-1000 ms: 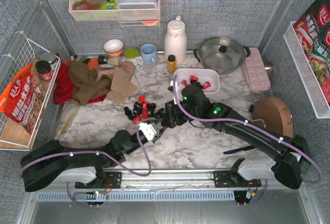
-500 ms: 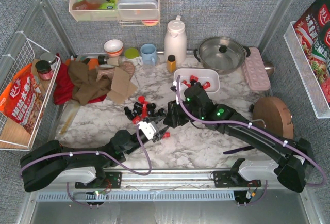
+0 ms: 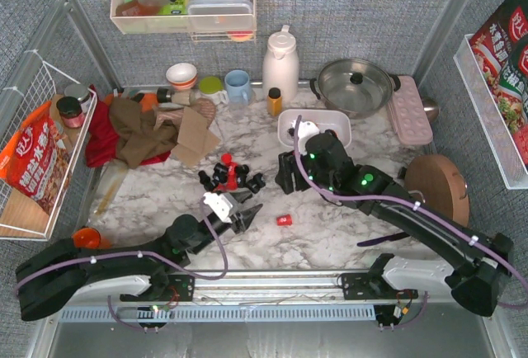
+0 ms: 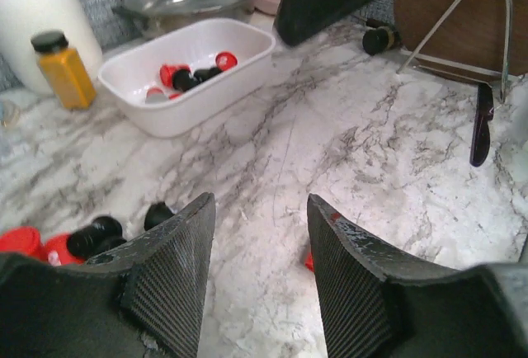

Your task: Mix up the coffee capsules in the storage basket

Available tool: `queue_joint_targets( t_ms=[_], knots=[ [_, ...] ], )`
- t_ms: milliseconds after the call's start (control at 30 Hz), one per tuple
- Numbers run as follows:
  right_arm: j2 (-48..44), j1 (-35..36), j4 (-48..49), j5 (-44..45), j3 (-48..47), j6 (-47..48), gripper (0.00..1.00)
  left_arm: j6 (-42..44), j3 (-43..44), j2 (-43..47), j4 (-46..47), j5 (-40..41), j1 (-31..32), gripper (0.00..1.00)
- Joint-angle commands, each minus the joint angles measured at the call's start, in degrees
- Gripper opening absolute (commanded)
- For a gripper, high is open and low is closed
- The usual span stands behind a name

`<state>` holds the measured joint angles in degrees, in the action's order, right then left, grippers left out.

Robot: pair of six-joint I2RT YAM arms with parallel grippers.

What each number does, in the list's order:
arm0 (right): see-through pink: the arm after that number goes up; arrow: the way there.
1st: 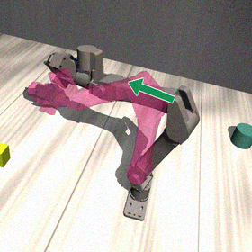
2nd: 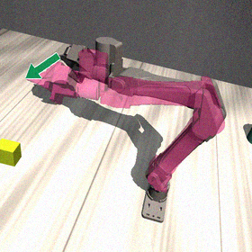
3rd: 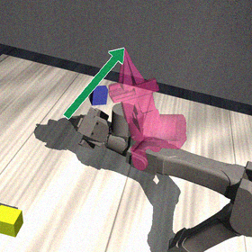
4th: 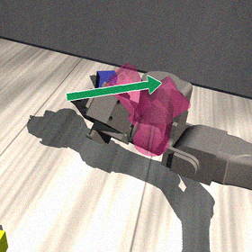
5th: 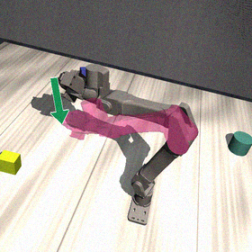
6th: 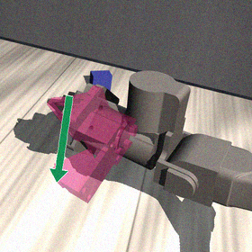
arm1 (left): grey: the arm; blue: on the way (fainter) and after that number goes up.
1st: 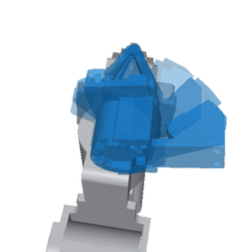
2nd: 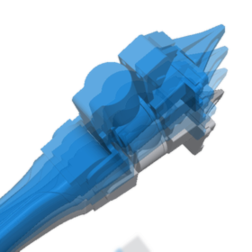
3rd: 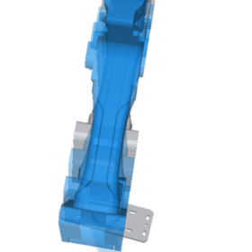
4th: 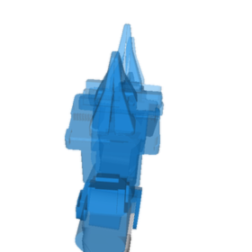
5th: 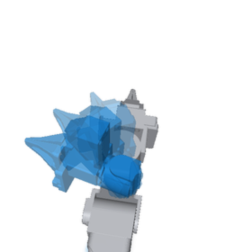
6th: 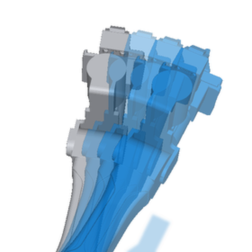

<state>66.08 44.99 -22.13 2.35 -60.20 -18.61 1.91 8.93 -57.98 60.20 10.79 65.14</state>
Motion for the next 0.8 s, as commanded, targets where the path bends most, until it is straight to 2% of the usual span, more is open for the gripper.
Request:
queue_joint_targets(
  t_ms=[0,133,267,400,600,767],
  knots=[
    [-1.71,-0.46,-2.72,10.61,-1.59,5.09,0.65,-9.98,-0.41,3.79,-10.39,3.28,0.13,0.57],
    [-2.45,-1.21,-4.58,12.86,-1.61,6.85,0.67,-8.26,0.12,3.13,-15.09,-0.72,0.07,0.62],
    [-4.05,-2.02,-5.45,13.20,-0.36,7.73,0.68,0.34,2.54,-2.10,-17.24,-8.96,0.10,0.70],
    [-6.40,-2.77,-6.85,13.29,0.64,8.60,0.69,7.81,4.81,-9.04,-15.52,-12.20,0.07,0.75],
    [-9.37,-4.09,-8.78,13.21,1.49,10.23,0.69,15.28,10.70,-22.43,-14.71,-19.46,-0.10,0.77],
    [-11.13,-4.91,-10.06,12.72,1.47,11.11,0.69,15.64,15.03,-31.83,-11.80,-21.97,-0.68,0.74]
  ],
)
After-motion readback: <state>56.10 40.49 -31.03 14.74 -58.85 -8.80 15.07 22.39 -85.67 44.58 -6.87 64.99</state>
